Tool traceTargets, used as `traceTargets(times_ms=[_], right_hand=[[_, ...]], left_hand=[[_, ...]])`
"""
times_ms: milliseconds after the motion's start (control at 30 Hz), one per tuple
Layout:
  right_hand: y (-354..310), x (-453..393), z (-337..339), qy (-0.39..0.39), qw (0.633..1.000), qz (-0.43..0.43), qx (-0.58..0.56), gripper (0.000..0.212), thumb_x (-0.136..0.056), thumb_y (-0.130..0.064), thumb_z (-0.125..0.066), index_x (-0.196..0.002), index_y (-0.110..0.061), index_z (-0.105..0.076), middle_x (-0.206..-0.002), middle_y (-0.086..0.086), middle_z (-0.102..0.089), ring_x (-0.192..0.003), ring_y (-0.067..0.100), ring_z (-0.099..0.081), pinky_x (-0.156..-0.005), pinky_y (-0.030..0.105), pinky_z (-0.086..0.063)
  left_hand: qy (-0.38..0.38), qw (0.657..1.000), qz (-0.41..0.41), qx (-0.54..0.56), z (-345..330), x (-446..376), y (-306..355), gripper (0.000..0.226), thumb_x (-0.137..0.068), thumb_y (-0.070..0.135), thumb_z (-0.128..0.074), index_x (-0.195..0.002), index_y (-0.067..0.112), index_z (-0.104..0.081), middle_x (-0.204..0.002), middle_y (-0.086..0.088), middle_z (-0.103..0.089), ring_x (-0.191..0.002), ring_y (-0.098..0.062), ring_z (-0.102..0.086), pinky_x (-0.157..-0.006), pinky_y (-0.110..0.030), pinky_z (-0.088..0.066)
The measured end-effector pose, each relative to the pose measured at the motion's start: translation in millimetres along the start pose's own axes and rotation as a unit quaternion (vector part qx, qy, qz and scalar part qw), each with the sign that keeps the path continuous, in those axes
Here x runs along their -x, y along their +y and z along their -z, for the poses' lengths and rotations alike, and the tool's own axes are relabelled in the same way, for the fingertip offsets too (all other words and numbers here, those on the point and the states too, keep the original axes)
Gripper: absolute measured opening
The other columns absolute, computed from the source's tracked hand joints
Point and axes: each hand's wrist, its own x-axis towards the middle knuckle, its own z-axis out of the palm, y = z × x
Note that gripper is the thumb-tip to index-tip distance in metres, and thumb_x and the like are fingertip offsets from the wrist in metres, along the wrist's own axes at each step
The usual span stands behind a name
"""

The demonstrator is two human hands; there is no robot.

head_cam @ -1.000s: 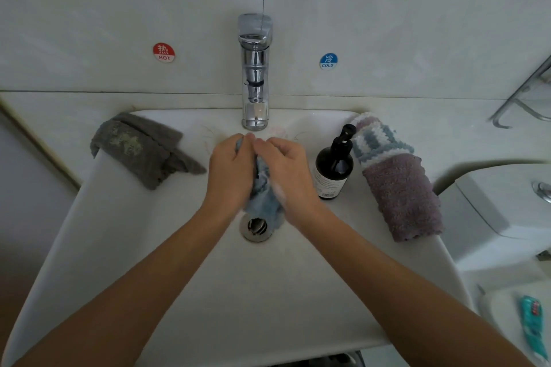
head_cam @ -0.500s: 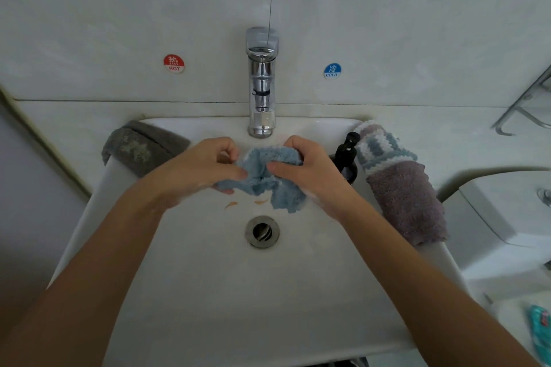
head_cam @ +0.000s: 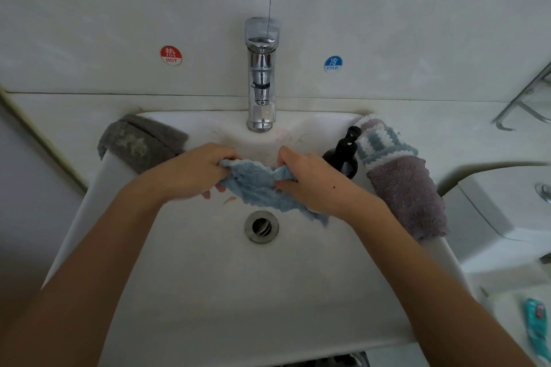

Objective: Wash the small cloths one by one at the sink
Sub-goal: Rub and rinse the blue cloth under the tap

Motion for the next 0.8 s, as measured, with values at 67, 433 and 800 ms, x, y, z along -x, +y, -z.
traceTargets(times_ms=[67,433,800], right_hand=[[1,2,1,-0.015,1.0,0.001,-0.016,0.023,-0.097,-0.023,-0.058,-0.096,-0.017,-0.035,-0.074,-0.005,-0.044,-0.063,0.009,-0.041,-0.05,0.023,-0.028],[6,4,3,0.012,0.982,0.0,-0.188,0.039,-0.1,-0.053,-0.039,-0.08,-0.023,-0.054,-0.078,-0.001,-0.061,-0.069,0.013,-0.055,-0.066,0.033,-0.044],[13,-3,1,0.001,0.98,-0.058,-0.189,0.035,-0.083,-0.038,-0.075,-0.08,-0.006,-0.063,-0.064,-0.004,-0.058,-0.053,0.005,-0.05,-0.051,0.022,-0.039]], left_hand=[[0.002,1.0,-0.017,0.004,0,0,1,0.027,-0.099,0.006,-0.045,-0.092,0.027,-0.061,-0.082,0.004,-0.06,-0.071,-0.008,-0.054,-0.052,-0.013,-0.042],[-0.021,0.995,0.022,0.093,7,8,6,0.056,-0.085,0.057,-0.045,-0.1,0.008,-0.065,-0.066,0.004,-0.046,-0.057,-0.009,-0.039,-0.055,-0.022,-0.033],[0.047,0.995,-0.043,0.078,10,9,7,0.012,-0.083,0.006,-0.071,-0.078,0.013,-0.064,-0.066,-0.002,-0.057,-0.053,-0.003,-0.051,-0.048,-0.017,-0.043]])
